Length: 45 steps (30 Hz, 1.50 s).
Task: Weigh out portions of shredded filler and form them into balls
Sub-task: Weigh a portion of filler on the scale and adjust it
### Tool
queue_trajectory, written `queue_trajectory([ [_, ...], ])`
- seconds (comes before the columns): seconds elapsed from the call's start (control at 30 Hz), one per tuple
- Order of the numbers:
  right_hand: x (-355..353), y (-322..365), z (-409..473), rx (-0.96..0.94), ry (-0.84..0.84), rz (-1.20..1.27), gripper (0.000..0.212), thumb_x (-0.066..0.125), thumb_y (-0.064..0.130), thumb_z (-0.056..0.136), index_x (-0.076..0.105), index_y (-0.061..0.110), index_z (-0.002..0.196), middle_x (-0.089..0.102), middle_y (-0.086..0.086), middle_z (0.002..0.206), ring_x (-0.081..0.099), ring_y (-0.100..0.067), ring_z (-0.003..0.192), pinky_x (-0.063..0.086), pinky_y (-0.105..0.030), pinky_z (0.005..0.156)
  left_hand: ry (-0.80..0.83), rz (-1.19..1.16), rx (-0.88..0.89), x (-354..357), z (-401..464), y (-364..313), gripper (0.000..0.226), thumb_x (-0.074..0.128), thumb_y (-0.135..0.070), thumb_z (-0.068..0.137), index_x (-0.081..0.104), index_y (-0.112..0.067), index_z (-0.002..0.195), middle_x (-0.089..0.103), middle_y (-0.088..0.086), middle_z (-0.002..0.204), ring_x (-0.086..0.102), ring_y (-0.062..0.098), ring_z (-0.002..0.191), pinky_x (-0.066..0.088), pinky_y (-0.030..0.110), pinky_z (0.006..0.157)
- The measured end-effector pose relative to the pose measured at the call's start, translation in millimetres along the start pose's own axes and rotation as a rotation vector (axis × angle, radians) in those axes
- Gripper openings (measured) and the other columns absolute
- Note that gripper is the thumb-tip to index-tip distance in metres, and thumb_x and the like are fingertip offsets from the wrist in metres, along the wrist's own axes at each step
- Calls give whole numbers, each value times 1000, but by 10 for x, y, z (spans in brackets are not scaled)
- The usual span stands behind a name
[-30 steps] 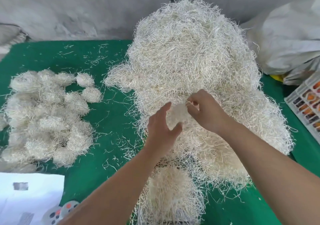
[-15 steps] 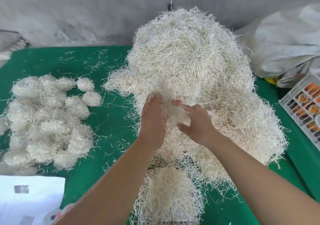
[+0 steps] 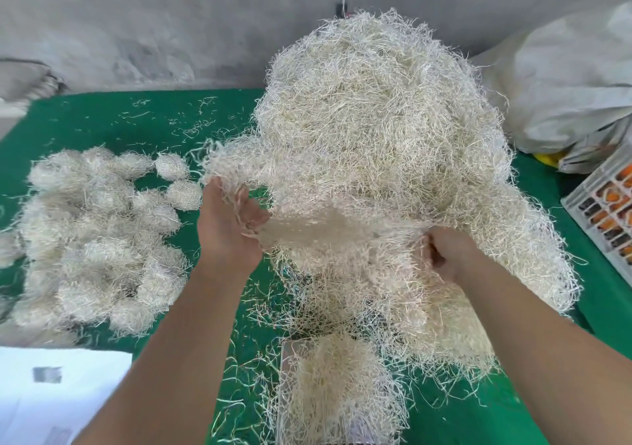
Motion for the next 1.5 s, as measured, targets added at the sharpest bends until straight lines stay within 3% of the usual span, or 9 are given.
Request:
queue_trajectory([
  [0.2, -179, 240, 82, 60, -6, 372, 20, 56, 17, 106, 65, 3, 119, 76, -13, 88, 73, -17, 64, 58, -28, 47, -150, 27, 14, -260, 121, -85, 36, 59, -44, 99, 65, -22, 71, 51, -7, 61, 44, 10, 44, 42, 23, 45],
  [0.47, 252, 744, -572, -513, 228, -1403, 83, 68, 45, 98, 19, 29, 164, 48, -13, 156, 55, -34, 135, 43, -55, 115, 81, 21, -53, 150, -130, 102, 33, 52, -40, 104, 52, -23, 76, 39, -8, 62, 28, 9, 49, 29, 23, 45],
  [0.67, 569, 763, -1225, -850, 471, -1017, 90, 80, 54, 80, 27, 56, 152, 67, 8, 72, 62, -3, 55, 48, -15, 49, 438, -104, -76, 540, -443, 1, 40, 44, -43, 107, 49, -23, 72, 35, -10, 54, 29, 5, 40, 32, 18, 38],
  [0.77, 814, 170, -1165, -686, 684, -1279, 103, 82, 51, 82, 11, 51, 157, 61, 34, 71, 58, 4, 55, 40, -11, 49, 579, -186, -75, 693, -596, -77, 51, 39, -47, 108, 54, -24, 64, 38, -11, 50, 33, 1, 37, 32, 15, 40],
  [0.87, 807, -164, -969, -638, 739, -1297, 23, 72, 41, 95, 63, 24, 108, 49, 22, 54, 38, 3, 40, 31, -16, 45, 644, -223, -83, 738, -675, -164, 57, 34, -49, 108, 55, -24, 61, 43, -9, 48, 34, 0, 38, 28, 15, 44],
  [0.97, 772, -273, -841, -633, 688, -1193, 38, 59, 44, 103, 65, 13, 84, 59, 2, 65, 50, -11, 55, 51, -36, 59, 618, -208, -52, 667, -680, -247, 58, 32, -45, 110, 51, -25, 59, 44, -7, 48, 32, 1, 38, 25, 16, 44],
  [1.1, 548, -213, -728, -537, 642, -954, 49, 54, 79, 88, 63, 35, 69, 54, 14, 49, 49, -2, 41, 48, -17, 56, 542, -194, 3, 465, -606, -375, 54, 32, -39, 109, 45, -27, 58, 40, -5, 47, 24, 4, 38, 18, 17, 45],
  [1.33, -69, -295, -234, 13, 544, 118, 33, 62, 52, 99, 62, 20, 91, 38, 3, 65, 38, -13, 51, 42, -25, 45, 136, -98, 97, -130, -380, -522, 32, 44, -38, 104, 47, -24, 75, 39, -10, 62, 36, 6, 48, 35, 18, 45],
  [1.5, -94, -212, -194, -120, 367, -187, 55, 66, 33, 101, 42, 12, 145, 69, -17, 101, 60, -19, 64, 49, -30, 54, 28, -23, 3, -311, -401, -176, 24, 46, -42, 103, 56, -20, 104, 39, -7, 63, 37, 8, 50, 42, 22, 47],
])
Point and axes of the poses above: each hand's wrist, its own z-axis towards the middle knuckle, its own x-axis out of the palm, y = z × x, the point moved 4 cm from there along z, towards the middle knuckle
